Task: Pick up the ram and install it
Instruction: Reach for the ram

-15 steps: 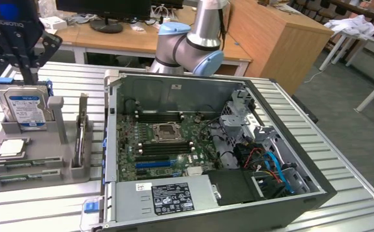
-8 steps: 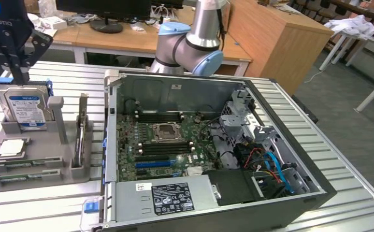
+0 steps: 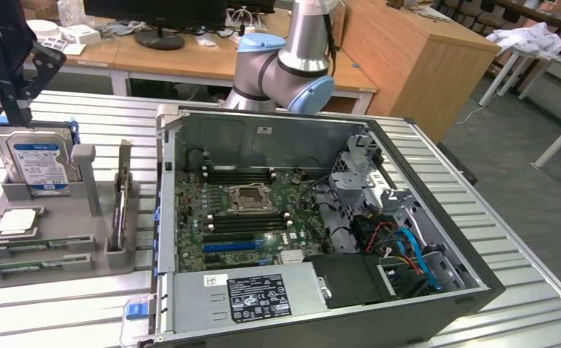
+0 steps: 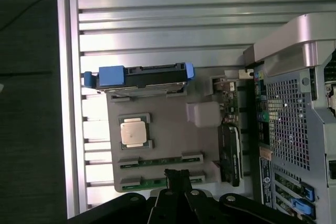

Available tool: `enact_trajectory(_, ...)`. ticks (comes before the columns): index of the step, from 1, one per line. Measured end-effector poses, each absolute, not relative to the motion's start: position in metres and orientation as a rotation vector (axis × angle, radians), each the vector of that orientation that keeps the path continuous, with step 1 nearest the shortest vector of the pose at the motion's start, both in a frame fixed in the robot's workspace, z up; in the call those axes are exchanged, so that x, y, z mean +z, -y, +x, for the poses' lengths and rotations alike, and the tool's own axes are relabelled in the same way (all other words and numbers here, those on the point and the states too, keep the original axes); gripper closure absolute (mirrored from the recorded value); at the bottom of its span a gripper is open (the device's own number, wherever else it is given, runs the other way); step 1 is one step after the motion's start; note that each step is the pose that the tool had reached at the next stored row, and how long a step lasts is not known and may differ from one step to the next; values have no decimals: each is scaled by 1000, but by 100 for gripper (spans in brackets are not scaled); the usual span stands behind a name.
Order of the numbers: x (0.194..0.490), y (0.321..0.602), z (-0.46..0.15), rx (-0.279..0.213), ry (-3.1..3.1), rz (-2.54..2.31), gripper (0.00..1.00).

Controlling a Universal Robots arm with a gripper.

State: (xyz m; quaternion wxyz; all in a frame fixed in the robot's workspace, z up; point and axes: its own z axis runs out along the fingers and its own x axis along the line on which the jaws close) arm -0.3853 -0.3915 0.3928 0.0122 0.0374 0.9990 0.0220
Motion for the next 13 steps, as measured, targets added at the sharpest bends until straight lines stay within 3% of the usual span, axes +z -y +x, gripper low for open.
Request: enact_trajectory(13, 393, 395, -386, 69, -3114, 117, 90)
